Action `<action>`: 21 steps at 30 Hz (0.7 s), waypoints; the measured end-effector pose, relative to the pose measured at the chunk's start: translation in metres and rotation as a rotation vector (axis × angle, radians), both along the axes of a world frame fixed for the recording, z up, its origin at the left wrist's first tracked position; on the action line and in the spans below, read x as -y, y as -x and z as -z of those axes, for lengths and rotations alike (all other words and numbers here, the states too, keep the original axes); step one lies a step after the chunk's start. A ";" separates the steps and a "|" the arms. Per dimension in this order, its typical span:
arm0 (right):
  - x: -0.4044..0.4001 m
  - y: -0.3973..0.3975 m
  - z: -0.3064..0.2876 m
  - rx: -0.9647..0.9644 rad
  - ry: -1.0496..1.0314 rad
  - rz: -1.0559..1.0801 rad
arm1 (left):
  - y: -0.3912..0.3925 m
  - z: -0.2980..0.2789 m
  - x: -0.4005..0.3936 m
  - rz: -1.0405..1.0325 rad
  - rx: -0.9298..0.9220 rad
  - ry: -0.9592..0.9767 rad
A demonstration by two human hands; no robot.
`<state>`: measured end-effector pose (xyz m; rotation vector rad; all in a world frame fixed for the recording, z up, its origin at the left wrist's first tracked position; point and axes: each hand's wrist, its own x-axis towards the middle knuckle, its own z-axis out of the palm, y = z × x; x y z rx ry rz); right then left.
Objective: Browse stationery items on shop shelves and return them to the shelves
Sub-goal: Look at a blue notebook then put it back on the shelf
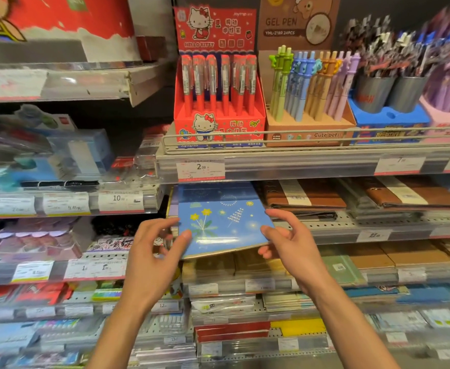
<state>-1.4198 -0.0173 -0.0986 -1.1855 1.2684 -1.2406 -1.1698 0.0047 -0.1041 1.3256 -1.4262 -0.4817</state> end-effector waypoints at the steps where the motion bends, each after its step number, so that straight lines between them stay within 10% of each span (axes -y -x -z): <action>1: 0.002 -0.003 0.002 -0.017 0.010 0.004 | -0.002 0.001 -0.001 0.036 0.078 0.040; 6: 0.008 -0.007 0.009 -0.103 0.056 -0.030 | -0.008 0.008 0.004 0.085 0.444 0.176; 21: 0.022 -0.019 0.006 -0.673 0.248 -0.004 | -0.005 0.015 0.037 0.020 0.708 0.242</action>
